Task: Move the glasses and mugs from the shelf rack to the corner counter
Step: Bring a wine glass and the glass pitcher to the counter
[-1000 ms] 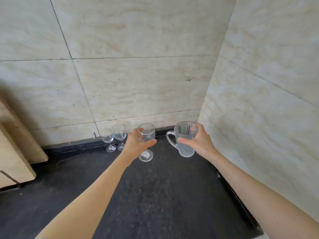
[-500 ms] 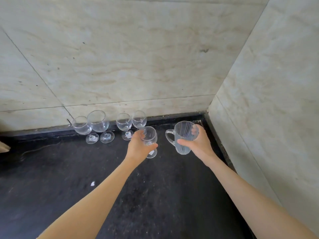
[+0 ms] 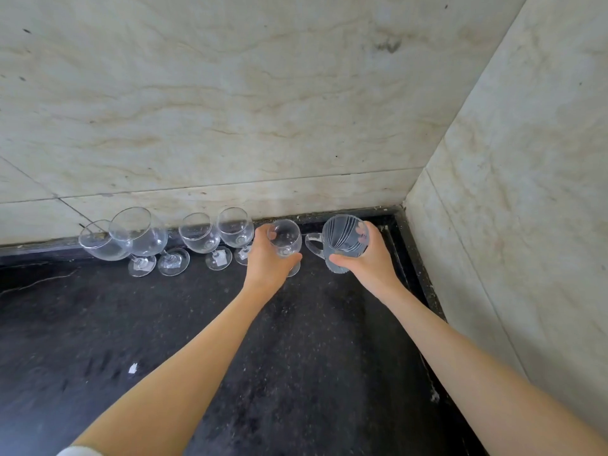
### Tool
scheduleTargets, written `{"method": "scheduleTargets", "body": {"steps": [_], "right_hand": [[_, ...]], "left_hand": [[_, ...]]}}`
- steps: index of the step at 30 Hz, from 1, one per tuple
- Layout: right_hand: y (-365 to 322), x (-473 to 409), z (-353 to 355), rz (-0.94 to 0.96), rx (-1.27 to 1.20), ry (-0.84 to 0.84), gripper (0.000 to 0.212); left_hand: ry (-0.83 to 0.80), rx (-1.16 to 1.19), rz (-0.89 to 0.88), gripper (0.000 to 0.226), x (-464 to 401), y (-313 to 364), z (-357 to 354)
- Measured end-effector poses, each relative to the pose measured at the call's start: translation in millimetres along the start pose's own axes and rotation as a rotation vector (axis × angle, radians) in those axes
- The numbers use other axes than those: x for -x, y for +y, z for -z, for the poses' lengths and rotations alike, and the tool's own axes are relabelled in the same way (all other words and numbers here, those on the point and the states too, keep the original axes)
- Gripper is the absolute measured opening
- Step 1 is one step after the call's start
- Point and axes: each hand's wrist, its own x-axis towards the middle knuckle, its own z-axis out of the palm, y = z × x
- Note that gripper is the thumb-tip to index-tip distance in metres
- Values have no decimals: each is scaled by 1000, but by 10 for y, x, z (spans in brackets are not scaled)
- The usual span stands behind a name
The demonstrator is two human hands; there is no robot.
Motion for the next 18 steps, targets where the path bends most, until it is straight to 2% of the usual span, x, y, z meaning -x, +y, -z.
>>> {"method": "scheduleTargets", "body": {"steps": [7, 12, 15, 18], "right_hand": [[83, -63, -29, -9, -10, 0, 74], [80, 21, 12, -89, 28, -56, 112], [-35, 158, 57, -37, 103, 30, 100], [-326, 347, 69, 145, 251, 70, 85]], "left_hand": [[13, 56, 0, 78, -1, 27, -59], [-58, 75, 73, 100, 141, -32, -42], [-88, 2, 77, 95, 355, -76, 91], [-77, -149, -8, 84, 683, -116, 363]]}}
